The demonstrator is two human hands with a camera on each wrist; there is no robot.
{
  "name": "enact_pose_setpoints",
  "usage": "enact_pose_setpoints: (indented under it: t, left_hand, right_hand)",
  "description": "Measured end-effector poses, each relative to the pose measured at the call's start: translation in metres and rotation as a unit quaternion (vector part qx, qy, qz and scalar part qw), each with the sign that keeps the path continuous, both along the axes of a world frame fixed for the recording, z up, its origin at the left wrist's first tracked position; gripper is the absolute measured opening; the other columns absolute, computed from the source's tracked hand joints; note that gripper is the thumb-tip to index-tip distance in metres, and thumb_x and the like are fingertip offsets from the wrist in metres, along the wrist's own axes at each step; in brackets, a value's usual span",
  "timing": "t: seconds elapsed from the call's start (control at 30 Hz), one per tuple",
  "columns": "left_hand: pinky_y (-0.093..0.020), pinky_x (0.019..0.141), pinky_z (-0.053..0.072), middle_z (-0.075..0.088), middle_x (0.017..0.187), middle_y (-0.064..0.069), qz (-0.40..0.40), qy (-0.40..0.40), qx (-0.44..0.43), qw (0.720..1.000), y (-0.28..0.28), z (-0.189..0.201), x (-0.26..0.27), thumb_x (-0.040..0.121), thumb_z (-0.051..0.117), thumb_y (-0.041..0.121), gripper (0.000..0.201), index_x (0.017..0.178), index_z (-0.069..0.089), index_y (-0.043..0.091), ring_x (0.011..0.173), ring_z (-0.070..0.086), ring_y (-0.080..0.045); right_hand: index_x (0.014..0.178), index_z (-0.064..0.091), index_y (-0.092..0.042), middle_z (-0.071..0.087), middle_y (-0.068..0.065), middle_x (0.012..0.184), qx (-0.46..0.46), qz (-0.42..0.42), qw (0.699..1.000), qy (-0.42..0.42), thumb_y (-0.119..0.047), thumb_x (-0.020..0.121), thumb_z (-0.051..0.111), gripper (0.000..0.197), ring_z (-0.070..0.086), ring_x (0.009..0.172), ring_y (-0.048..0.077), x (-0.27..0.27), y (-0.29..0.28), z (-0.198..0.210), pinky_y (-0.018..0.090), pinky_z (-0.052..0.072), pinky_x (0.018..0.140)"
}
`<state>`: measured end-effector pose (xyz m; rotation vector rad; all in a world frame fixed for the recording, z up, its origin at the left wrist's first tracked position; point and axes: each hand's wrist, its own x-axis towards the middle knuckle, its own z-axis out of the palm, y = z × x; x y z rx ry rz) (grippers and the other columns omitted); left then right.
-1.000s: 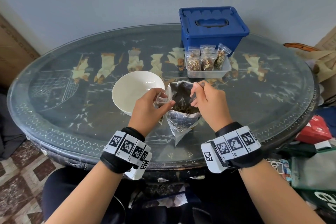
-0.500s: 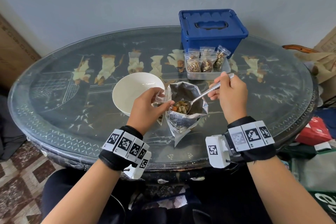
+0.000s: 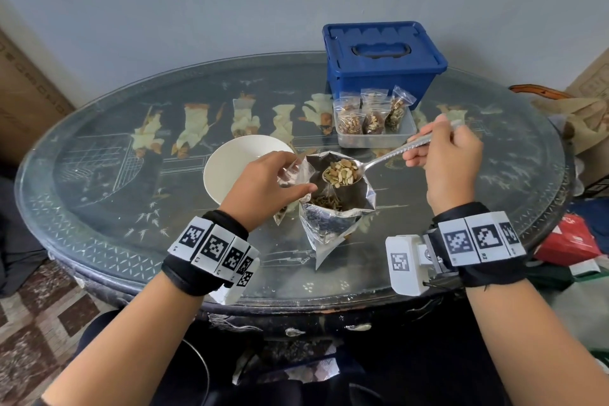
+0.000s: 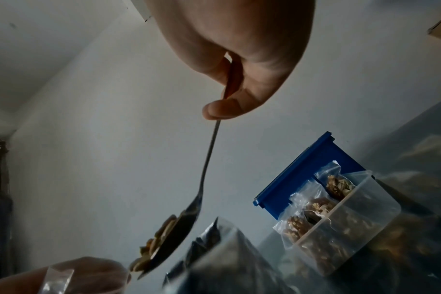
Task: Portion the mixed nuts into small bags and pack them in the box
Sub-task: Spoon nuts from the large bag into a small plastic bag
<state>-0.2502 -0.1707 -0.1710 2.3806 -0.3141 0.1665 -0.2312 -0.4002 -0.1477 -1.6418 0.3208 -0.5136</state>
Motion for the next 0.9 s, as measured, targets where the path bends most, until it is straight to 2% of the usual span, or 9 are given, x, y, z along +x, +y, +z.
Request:
enact_pose_setpoints:
  t: [0.23, 0.33, 0.4, 0.53, 0.67, 0.9]
  left_hand:
    - [-0.017, 0.071, 0.039, 0.061, 0.098, -0.002, -0.037, 0.01, 0.058, 0.998, -0.006, 0.012, 0.008, 0.075, 0.073, 0.038, 0.048, 0.11, 0.06, 0.009, 0.082, 0.053, -0.011]
    - [-0.011, 0.068, 0.031, 0.057, 0.098, 0.003, -0.049, 0.01, 0.082, 0.995, -0.01, 0.017, 0.011, 0.076, 0.071, 0.04, 0.049, 0.113, 0.059, 0.01, 0.084, 0.051, -0.01]
    - [-0.01, 0.068, 0.029, 0.06, 0.104, -0.001, -0.056, 0.01, 0.092, 0.994, -0.014, 0.019, 0.012, 0.077, 0.07, 0.041, 0.052, 0.117, 0.057, 0.01, 0.084, 0.048, -0.008]
    - [-0.009, 0.069, 0.028, 0.06, 0.11, -0.004, -0.068, 0.017, 0.091, 0.993, -0.019, 0.021, 0.014, 0.077, 0.07, 0.04, 0.056, 0.121, 0.055, 0.008, 0.086, 0.047, -0.008]
    - [-0.011, 0.07, 0.03, 0.06, 0.11, -0.005, -0.076, 0.022, 0.085, 0.993, -0.02, 0.02, 0.016, 0.075, 0.072, 0.04, 0.057, 0.12, 0.055, 0.008, 0.087, 0.048, -0.009]
    - [-0.014, 0.075, 0.036, 0.058, 0.109, -0.002, -0.076, 0.045, 0.078, 0.993, -0.023, 0.017, 0.018, 0.075, 0.072, 0.041, 0.06, 0.122, 0.052, 0.01, 0.089, 0.049, -0.01]
  right_hand:
    - [0.071, 0.052, -0.012, 0.059, 0.004, 0.059, 0.056, -0.01, 0.998, -0.028, -0.021, 0.1, 0.038, 0.034, 0.056, 0.042, 0.011, 0.002, -0.003, 0.02, 0.022, 0.044, 0.043]
    - [0.072, 0.052, -0.012, 0.06, 0.006, 0.061, 0.055, -0.004, 0.998, -0.032, -0.022, 0.1, 0.038, 0.033, 0.057, 0.043, 0.012, 0.002, -0.001, 0.026, 0.022, 0.044, 0.044]
    - [0.072, 0.053, -0.013, 0.061, 0.006, 0.062, 0.049, 0.001, 0.998, -0.033, -0.023, 0.1, 0.038, 0.033, 0.058, 0.043, 0.011, 0.002, 0.002, 0.027, 0.022, 0.045, 0.044]
    - [0.071, 0.052, -0.012, 0.06, 0.006, 0.061, 0.035, 0.01, 0.999, -0.04, -0.021, 0.1, 0.039, 0.033, 0.058, 0.042, 0.012, 0.0, 0.008, 0.022, 0.023, 0.046, 0.043]
    - [0.072, 0.053, -0.013, 0.06, -0.002, 0.054, 0.023, 0.02, 0.999, -0.043, -0.02, 0.1, 0.039, 0.032, 0.059, 0.042, 0.011, -0.002, 0.011, 0.02, 0.022, 0.047, 0.042]
    - [0.073, 0.054, -0.012, 0.06, 0.001, 0.057, -0.004, 0.043, 0.997, -0.056, -0.018, 0.1, 0.039, 0.032, 0.06, 0.044, 0.01, -0.005, 0.018, 0.021, 0.019, 0.048, 0.042]
